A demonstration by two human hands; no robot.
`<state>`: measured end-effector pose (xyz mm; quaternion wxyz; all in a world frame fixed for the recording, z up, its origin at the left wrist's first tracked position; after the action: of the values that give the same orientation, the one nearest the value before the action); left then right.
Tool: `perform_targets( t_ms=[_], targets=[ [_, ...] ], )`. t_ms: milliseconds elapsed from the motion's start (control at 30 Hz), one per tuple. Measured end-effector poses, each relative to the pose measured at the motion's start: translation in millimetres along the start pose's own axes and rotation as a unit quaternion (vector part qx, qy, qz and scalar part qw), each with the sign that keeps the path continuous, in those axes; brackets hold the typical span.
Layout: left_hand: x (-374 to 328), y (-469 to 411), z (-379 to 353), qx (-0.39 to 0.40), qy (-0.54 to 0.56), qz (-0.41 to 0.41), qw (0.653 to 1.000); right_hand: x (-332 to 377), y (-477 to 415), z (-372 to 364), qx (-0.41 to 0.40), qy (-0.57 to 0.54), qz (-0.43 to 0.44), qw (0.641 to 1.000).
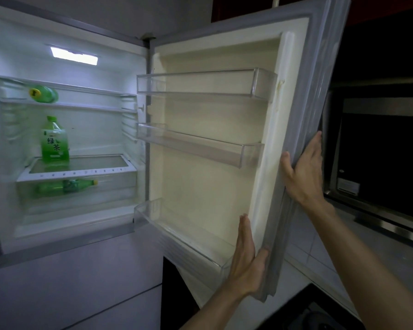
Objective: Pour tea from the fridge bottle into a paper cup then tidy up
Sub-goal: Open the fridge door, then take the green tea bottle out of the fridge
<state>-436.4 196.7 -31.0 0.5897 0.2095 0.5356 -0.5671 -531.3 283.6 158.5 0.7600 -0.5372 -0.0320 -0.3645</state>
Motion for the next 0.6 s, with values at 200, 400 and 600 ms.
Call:
perform_targets(
  t_ms=[200,400,600],
  targets=[
    [-4,-5,54,-0.009,-0.051,0.014,0.999,21,27,8,-0.085,0.160,-0.064,0.981],
    [13,-10,157,-0.056,-0.251,0.081,0.963,79,108,-46,-0.033,0.159,0.078,0.984],
    [38,21,268,-0.120,-0.338,0.229,0.905,151,122,-139,0.152,0.148,0.136,0.968]
  ],
)
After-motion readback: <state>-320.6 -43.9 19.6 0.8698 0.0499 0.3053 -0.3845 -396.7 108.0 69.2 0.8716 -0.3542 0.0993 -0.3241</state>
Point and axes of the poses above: each hand's wrist, its own y-axis away from the middle knuckle, its own z-axis out of the back of the hand, x = y × z, the point moved 6 cm from there along -y, towards the middle knuckle
